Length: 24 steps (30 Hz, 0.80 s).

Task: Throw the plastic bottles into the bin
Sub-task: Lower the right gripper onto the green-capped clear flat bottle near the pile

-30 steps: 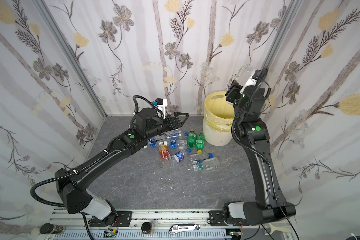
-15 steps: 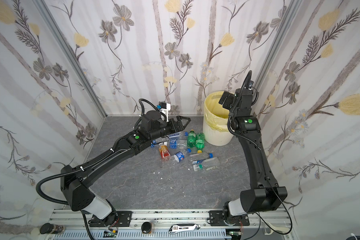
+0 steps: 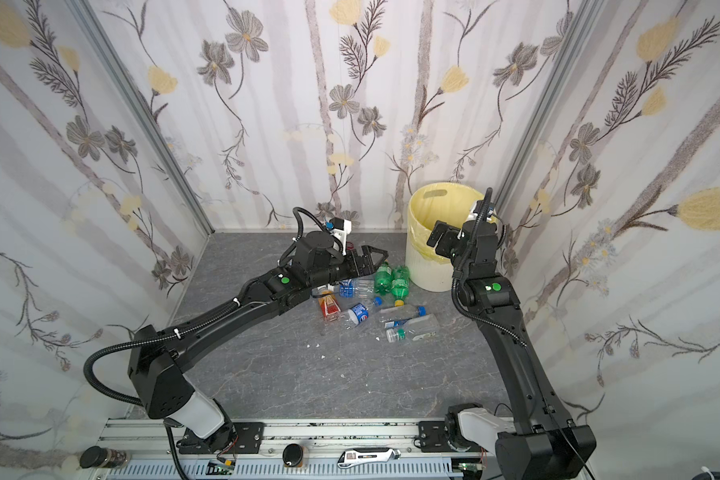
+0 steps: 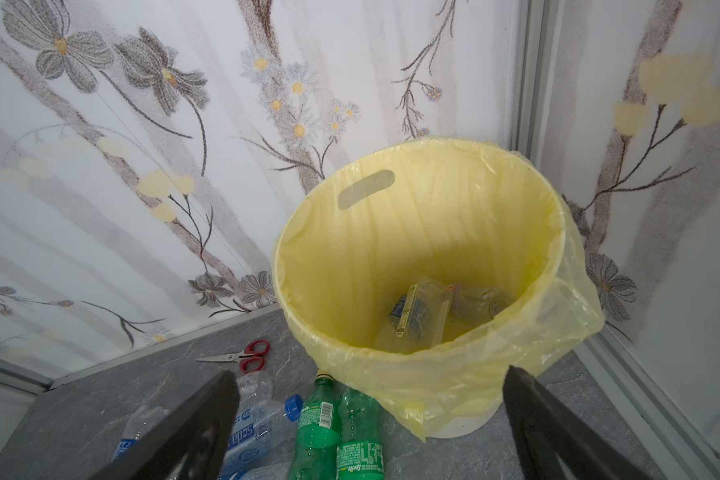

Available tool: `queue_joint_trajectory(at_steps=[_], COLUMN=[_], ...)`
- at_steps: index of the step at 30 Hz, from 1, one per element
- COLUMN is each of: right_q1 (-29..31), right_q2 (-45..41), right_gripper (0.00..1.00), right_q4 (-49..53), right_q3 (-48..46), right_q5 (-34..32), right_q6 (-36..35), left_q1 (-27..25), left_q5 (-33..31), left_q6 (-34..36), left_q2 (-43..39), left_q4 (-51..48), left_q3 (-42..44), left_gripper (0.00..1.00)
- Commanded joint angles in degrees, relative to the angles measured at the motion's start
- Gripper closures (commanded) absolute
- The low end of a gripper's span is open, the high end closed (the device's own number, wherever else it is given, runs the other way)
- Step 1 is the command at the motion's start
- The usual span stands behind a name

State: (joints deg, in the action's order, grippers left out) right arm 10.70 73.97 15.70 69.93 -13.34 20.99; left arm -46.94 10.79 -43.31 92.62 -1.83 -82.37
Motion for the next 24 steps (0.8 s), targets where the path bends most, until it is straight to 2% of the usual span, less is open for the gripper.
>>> queue_joint_trajectory(at_steps=[1, 6, 11, 24], right_q1=[1.1, 1.34, 1.73, 2.05], right_q2=[-3.25, -9.49, -10.98, -3.3], right_gripper=[0.0, 0.0, 0.0, 0.0], right_q4=[-2.7, -4.92, -8.39, -10.93], right_q3=[-6.86, -21.94, -33.64, -40.36], right_q5=[-1.87, -0.43, 3.32, 10.6], right_q6=[1.88, 6.18, 10.9, 14.05], left_q1=[0.08, 0.0, 0.01, 0.0], left_q5=[0.1, -2.38, -2.05, -3.38], left_q6=[1.71, 3.14, 2.89, 1.34], left_q2=[-1.62, -5.1, -5.48, -7.45], left_q4=[1.65, 1.73, 1.83, 2.46], left_q3=[2.14, 6.84, 9.79, 14.23], left_gripper=[0.0, 0.0, 0.0, 0.0])
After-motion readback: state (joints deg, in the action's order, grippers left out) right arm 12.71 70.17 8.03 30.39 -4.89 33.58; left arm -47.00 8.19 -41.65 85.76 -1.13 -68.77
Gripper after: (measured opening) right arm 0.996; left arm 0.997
